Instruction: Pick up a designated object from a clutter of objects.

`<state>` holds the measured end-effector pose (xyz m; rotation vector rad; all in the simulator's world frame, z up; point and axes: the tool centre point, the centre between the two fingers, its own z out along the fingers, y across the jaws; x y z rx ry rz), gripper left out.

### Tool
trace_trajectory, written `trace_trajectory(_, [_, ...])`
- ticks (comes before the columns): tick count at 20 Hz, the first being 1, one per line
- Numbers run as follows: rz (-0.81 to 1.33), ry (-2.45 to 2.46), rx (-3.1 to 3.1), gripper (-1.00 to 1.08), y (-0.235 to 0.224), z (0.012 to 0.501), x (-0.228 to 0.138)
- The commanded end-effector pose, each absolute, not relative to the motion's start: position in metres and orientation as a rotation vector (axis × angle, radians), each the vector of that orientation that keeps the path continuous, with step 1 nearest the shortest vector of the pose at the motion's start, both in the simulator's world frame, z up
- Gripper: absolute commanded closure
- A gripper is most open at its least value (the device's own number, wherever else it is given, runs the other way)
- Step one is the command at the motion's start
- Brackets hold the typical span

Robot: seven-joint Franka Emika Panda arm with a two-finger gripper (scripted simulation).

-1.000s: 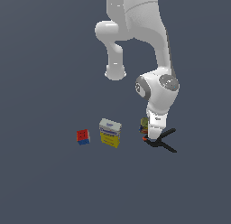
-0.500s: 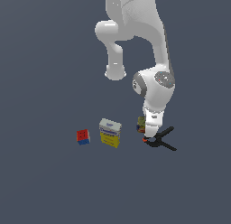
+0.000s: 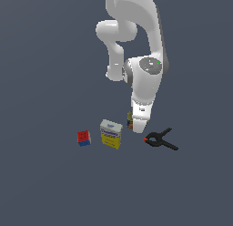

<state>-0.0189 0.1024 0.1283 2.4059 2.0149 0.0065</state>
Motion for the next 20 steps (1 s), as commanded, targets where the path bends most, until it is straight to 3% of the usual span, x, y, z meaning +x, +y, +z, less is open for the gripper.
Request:
trace_trajectory(1, [0.012, 2.014, 2.405, 1.08, 0.081, 0.148, -0.019])
trace_trajectory(20, [0.011, 2.020, 2.408, 1.08, -0.107, 0.303, -0.026])
